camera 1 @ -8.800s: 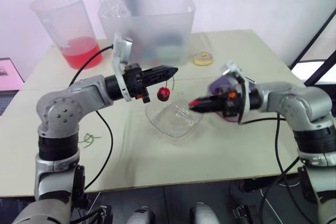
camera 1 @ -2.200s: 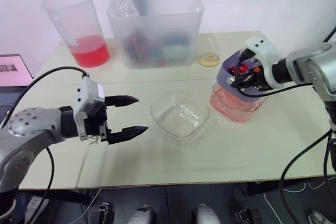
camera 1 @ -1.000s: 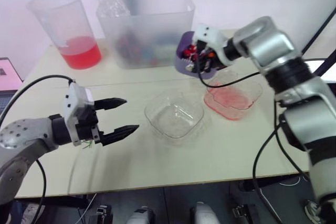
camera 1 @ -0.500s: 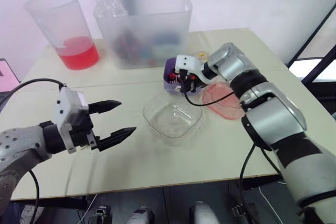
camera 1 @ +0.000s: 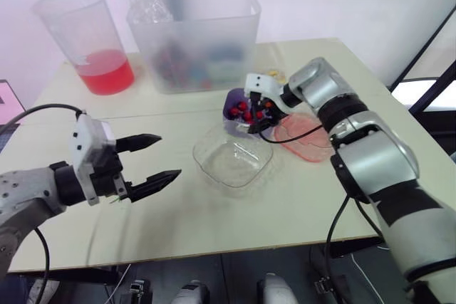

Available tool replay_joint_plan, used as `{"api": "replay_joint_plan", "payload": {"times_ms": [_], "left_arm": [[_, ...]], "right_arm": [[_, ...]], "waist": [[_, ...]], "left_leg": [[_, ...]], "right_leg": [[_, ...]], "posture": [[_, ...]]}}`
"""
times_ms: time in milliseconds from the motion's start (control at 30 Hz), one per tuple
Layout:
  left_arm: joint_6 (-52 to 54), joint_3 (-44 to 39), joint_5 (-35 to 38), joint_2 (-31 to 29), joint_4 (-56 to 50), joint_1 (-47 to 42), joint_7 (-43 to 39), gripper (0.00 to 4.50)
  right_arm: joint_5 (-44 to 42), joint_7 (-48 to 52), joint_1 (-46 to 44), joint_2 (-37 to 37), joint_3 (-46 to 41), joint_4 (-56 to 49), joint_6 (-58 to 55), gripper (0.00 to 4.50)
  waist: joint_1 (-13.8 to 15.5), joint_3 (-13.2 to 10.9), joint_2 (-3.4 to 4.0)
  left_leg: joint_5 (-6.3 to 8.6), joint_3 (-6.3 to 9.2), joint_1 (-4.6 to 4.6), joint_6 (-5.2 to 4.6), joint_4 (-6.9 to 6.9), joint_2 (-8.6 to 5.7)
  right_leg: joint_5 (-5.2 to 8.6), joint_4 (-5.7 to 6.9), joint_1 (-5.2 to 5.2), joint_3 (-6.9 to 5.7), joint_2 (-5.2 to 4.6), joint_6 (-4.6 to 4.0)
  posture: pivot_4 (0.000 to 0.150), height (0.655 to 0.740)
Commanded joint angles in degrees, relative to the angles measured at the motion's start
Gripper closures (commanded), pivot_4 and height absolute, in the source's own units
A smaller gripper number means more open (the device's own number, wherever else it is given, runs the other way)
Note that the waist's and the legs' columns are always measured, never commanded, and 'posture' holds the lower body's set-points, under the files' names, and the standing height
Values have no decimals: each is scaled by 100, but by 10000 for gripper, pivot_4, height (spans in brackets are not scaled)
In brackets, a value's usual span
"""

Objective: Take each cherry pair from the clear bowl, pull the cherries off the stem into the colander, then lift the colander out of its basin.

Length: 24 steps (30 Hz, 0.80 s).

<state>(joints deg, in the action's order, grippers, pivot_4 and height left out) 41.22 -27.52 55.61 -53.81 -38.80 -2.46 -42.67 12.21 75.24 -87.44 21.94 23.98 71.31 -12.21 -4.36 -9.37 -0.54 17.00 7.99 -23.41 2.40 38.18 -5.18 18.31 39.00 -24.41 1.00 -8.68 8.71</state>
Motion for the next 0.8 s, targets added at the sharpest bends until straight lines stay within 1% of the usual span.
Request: {"api": "replay_joint_plan", "payload": {"times_ms": [33, 133, 200, 233, 333, 367, 433, 500, 533, 600, 667, 767, 800], "left_arm": [[-81, -124, -14, -68, 115, -67, -83, 0], [-32, -209, 30, -22, 339, -101, -26, 0], [-22, -201, -129, -46, 563, -95, 33, 0], [-7, -184, -207, -47, 701, -91, 80, 0], [-80, -144, -477, 11, 990, -87, 216, 0], [-89, -142, -540, 53, 1097, -129, 307, 0], [-255, -118, -830, 48, 1361, -101, 248, 0], [-541, -124, -1182, 92, 1560, -21, 198, 0], [-696, -148, -1295, 119, 1610, 47, 94, 0], [-645, -452, -1016, 284, 1564, 330, -117, 0], [-963, -693, -1185, 430, 1579, 755, -398, 0], [-1301, -891, -1496, 515, 1692, 1415, -795, 0], [-1311, -985, -1498, 575, 1706, 1533, -765, 0]], "right_arm": [[-153, 175, -490, 371, -426, -222, -155, 375], [-332, 369, -647, 805, -786, -440, -512, 375], [-559, 580, -542, 1150, -1087, -794, -683, 375], [-730, 717, -296, 1432, -1291, -1164, -665, 375], [-1482, 868, 618, 2051, -2136, -2278, -592, 375], [-1596, 901, 933, 2287, -2293, -2573, -621, 375], [-1823, 697, 1823, 2888, -2846, -3049, -441, 375], [-2134, 540, 2670, 3277, -3412, -3427, -370, 375], [-2262, 447, 3016, 3368, -3607, -3648, -375, 375], [-2500, 296, 3779, 3499, -3979, -4149, -431, 375], [-2702, 119, 4545, 3566, -4395, -4588, -412, 375], [-2891, -47, 5371, 3596, -4838, -4714, -226, 375], [-2938, -102, 5591, 3601, -4949, -4706, -188, 375]], "waist": [[5, -1, 1], [31, -1, 1], [36, -1, 1], [39, -1, 1], [52, 2, -3], [61, 2, -3], [71, 2, -3], [106, 1, -2], [109, -1, 4], [52, 2, 12], [2, 5, 17], [25, 5, 17], [46, 5, 18]], "left_leg": [[0, 0, 0, 0, 0, 0], [0, 0, 0, 0, 0, -2], [0, 0, 0, 0, 0, -3], [0, 0, 0, 0, 1, -3], [0, 1, 0, 0, 3, -3], [0, 0, 0, 0, 2, -4], [0, -3, 0, 0, 5, -6], [0, -3, 0, -1, 3, -5], [0, -5, 0, -1, 1, -6], [0, -17, 0, -1, 0, -3], [0, -30, 10, -1, -3, 5], [1, -41, 18, -2, -9, 14], [0, -41, 18, -1, -8, 13]], "right_leg": [[0, 0, 0, 0, 0, 0], [0, 0, 0, 0, -1, 0], [0, -1, 1, 0, -3, 0], [0, -1, 1, 0, -2, 0], [0, -2, 6, -2, -2, 0], [0, -1, 8, -3, -4, 0], [0, 0, 8, -2, -6, 0], [0, 0, 7, -2, -6, 0], [0, -1, 7, -2, -6, 0], [0, -1, 3, 1, -6, 0], [0, 0, 3, 6, -5, 0], [0, -1, 2, 7, 1, 0], [0, -2, 2, 7, 0, 0]], "posture": [[1500, 7400], [1500, 7400], [1500, 7400], [1500, 7400], [1500, 7400], [1500, 7400], [1500, 7400], [1500, 7400], [1500, 7400], [1500, 7400], [1500, 7400], [1500, 7400], [1500, 7400]]}}
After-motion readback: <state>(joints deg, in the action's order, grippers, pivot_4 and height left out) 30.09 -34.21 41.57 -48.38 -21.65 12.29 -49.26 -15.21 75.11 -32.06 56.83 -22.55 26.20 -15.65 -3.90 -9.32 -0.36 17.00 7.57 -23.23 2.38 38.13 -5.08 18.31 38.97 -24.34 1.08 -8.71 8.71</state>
